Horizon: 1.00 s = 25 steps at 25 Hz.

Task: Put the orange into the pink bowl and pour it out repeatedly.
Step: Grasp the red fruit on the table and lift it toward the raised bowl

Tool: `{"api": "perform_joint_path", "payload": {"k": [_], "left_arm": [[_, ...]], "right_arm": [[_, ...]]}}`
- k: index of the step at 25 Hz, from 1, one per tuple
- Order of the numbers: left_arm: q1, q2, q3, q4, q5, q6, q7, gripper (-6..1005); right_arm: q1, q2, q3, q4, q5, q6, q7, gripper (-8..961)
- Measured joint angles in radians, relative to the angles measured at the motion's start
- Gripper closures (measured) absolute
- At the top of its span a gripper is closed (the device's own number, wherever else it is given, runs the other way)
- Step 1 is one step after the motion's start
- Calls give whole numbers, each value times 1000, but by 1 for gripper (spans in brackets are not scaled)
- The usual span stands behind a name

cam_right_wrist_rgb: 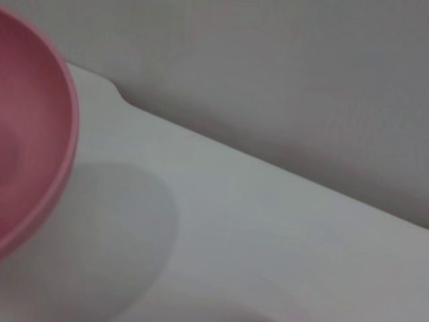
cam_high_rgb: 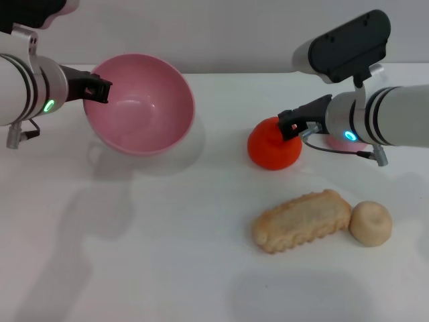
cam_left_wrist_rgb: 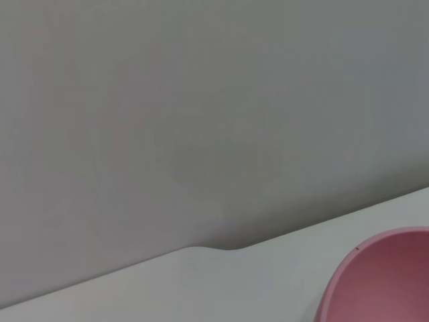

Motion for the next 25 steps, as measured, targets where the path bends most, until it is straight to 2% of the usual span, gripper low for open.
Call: {"api": "perform_joint_path", "payload": {"k": [3,6,17,22,25], "left_arm": [[0,0,0,0,0,1,0,953],[0,0,0,-1,0,1,0,953],[-11,0,2,-18,0,2,0,953],[-15,0,2,-20,0,-1,0,953],[-15,0,2,-20,0,-3,0,953]], "right_arm": [[-8,1,3,-22,-1,1,-3,806],[-16,2,8,-33,-1,0,-2,955],[-19,4,-9,-26,3,-9,2,890],[-19,4,-21,-25,4,-16,3,715],[-19,4,-24,-25,5,-16,4,649]]}}
